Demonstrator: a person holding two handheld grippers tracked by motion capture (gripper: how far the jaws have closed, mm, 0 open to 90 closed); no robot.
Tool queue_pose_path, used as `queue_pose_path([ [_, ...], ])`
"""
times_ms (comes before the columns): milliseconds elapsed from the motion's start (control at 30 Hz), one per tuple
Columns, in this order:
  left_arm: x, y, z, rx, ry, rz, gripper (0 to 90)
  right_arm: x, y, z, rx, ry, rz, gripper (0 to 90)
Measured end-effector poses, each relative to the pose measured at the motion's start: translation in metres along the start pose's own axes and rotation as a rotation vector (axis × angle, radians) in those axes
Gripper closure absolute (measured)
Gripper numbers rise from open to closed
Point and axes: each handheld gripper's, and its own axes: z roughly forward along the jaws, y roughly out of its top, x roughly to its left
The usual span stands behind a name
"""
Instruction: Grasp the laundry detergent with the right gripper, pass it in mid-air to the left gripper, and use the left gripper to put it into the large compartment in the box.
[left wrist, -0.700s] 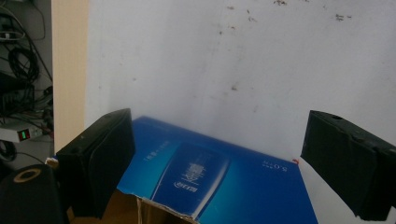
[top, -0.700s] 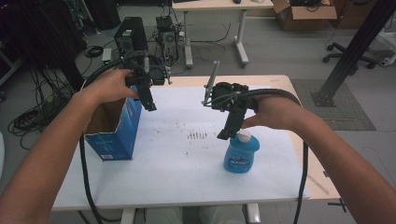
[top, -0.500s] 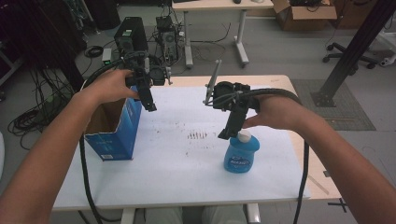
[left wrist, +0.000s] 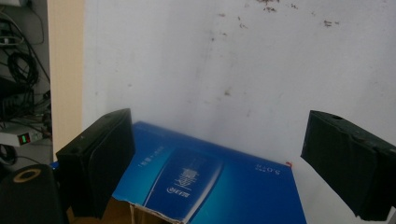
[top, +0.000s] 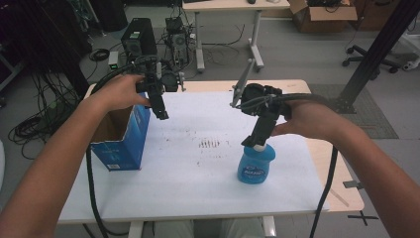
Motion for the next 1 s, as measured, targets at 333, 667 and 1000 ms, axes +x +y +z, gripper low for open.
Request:
queue_pose_path([
  [333, -0.004, 0.004, -0.001, -0.003, 0.003, 0.017, 9.9, -0.002, -0.038, -0.004, -0.038, 0.007, 0.051, 8.0],
  [667, -0.004, 0.004, 0.0, -0.003, 0.0, 0.011, 9.8, 0.001, -0.075, -0.001, -0.086, 0.007, 0.091, 8.1],
  [1000, -0.004, 0.007, 0.001, -0.002, -0.002, 0.014, 9.9, 0.003, -0.112, 0.015, -0.15, 0.001, 0.117, 8.1],
])
